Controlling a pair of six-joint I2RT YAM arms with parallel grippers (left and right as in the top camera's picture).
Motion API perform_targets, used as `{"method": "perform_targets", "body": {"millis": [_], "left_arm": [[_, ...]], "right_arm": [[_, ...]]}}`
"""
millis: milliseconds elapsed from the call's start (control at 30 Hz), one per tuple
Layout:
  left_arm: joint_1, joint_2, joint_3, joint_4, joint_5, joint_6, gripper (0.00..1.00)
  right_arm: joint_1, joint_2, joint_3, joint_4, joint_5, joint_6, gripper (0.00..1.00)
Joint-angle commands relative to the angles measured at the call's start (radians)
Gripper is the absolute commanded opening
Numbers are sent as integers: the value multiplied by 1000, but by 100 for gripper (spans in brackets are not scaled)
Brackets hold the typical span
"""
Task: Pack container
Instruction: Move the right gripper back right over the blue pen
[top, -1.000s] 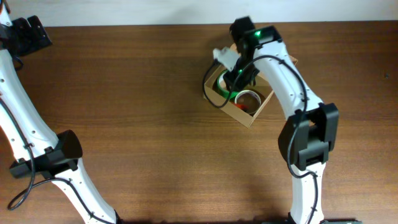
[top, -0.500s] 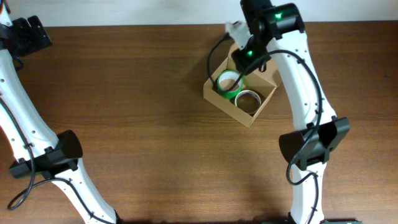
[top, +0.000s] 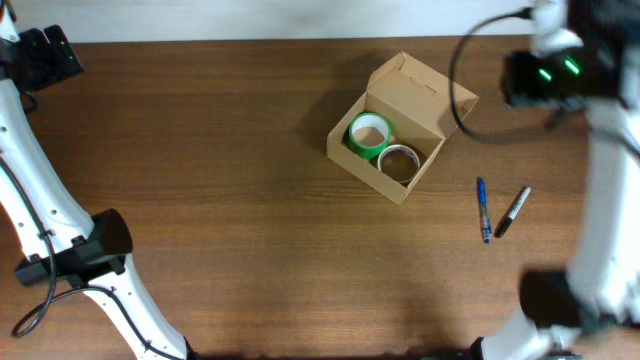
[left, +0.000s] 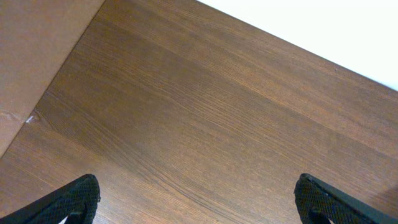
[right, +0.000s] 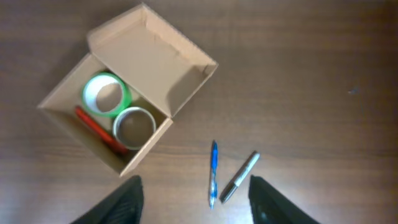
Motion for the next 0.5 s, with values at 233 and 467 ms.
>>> {"method": "perform_targets", "body": {"millis": [233,467], "left_arm": [[4,-30,-3,0,6,9,100],[4,-30,-3,0,6,9,100]], "right_arm": [[-41,-417,-673,95,80,76,66],[-80,-312,-1008,386,79,24,79]]}}
